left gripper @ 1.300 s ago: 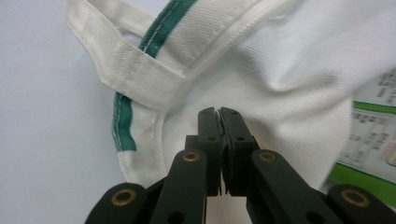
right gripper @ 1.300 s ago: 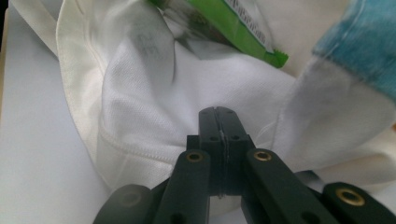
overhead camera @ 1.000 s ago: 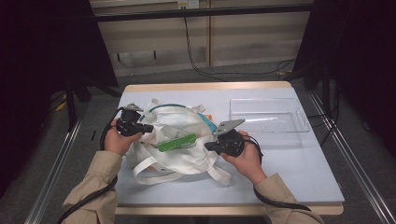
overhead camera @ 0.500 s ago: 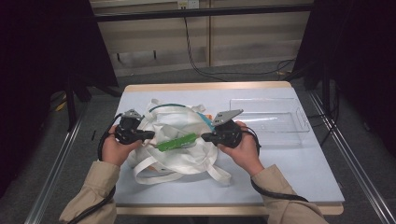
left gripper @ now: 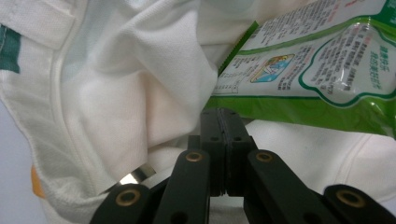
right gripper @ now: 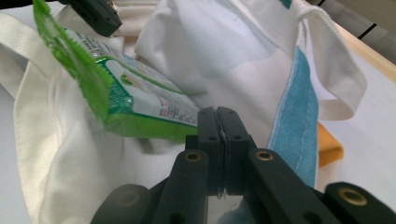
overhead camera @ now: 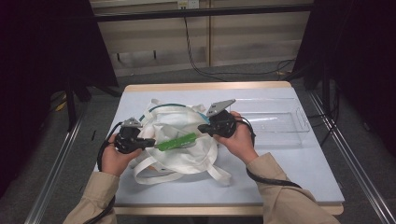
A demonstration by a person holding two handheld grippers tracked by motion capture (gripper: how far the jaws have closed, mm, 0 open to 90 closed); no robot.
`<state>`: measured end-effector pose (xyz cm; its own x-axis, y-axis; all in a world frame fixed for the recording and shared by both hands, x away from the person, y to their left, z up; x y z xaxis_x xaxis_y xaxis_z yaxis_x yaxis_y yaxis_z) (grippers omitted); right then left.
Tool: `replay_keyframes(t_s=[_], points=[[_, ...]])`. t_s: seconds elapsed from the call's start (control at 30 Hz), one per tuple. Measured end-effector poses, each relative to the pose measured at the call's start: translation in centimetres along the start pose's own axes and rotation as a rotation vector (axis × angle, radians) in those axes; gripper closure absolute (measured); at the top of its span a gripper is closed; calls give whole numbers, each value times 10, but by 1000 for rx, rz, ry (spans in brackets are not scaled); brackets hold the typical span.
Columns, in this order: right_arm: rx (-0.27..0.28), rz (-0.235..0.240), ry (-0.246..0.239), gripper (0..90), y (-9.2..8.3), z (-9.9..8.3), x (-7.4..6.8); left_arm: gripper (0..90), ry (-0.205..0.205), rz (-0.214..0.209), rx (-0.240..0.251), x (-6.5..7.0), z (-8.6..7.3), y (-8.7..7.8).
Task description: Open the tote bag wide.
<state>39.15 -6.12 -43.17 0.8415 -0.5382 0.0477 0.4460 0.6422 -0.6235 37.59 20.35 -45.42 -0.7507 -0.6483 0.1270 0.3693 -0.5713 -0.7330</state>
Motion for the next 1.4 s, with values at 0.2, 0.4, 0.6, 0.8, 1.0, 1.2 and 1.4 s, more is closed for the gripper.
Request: replay_keyframes(t_s=[0.2,0.4,0.6,0.8,1.0,1.2,1.4], points=[[-10,-5,3,873,3,2,11,899,0,-4,23,8,-4,-2],[-18,7,-7,869,6,6,19,900,-1,0,28,11,-8,-2],[-12,24,-20,860,9,16,22,900,-3,0,25,13,-11,0],[-42,21,-55,877,20,23,28,900,-18,-8,12,14,-16,5],[-61,16,-61,897,27,22,39,900,-32,5,-5,11,-23,2],[-78,22,-44,900,31,19,46,900,-36,19,-11,11,-29,1],[-89,-6,-37,900,32,13,53,900,-33,32,-13,12,-31,0]])
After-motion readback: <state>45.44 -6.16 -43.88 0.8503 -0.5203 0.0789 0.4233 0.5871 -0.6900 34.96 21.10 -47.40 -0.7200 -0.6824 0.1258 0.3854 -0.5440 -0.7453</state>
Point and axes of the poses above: each handheld gripper's, and its own axes: y roughly forward along the jaws, z roughly out of its top, x roughly to its right, the point moved 5 cm from there along y, roughly forward along the jaws, and after that the axes turned 1 degree about -z, right-handed, at the moved point
